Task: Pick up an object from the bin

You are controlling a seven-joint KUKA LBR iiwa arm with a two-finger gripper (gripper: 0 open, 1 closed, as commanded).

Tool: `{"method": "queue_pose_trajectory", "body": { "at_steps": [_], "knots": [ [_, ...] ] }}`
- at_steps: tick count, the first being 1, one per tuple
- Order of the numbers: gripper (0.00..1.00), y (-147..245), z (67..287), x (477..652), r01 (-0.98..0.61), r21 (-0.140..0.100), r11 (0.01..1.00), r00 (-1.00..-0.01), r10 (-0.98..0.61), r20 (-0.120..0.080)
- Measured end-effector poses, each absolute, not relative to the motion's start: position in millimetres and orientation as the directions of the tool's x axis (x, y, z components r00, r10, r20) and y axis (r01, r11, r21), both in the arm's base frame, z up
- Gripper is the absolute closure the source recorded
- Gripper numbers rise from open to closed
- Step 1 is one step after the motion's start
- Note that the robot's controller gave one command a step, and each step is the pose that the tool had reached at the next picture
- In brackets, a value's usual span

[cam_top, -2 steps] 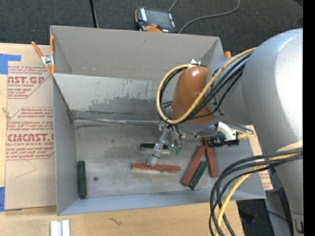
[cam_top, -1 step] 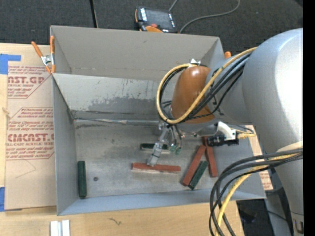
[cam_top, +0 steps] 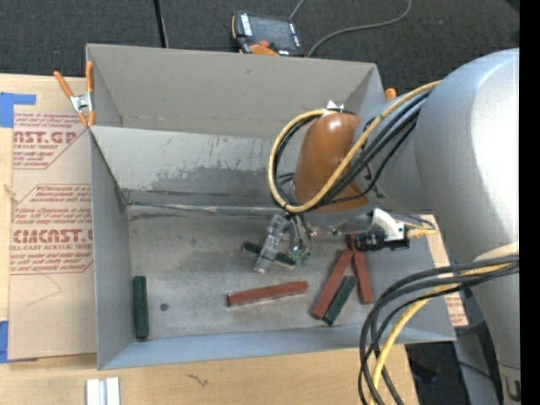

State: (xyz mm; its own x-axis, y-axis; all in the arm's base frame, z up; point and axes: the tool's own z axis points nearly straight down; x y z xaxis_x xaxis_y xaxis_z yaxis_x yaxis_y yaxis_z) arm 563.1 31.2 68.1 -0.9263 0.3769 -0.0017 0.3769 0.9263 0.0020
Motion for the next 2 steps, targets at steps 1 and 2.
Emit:
{"method": "queue_pose_trajectory", "body": {
  "at_steps": [1,2],
  "knots": [
    [1.0,31.7,72.5,563.4,0.376,0.002,0.927,-0.927,0.376,-0.001],
    [1.0,32.2,128.1,565.0,0.376,0.003,0.927,-0.927,0.376,-0.005]
  ]
}}
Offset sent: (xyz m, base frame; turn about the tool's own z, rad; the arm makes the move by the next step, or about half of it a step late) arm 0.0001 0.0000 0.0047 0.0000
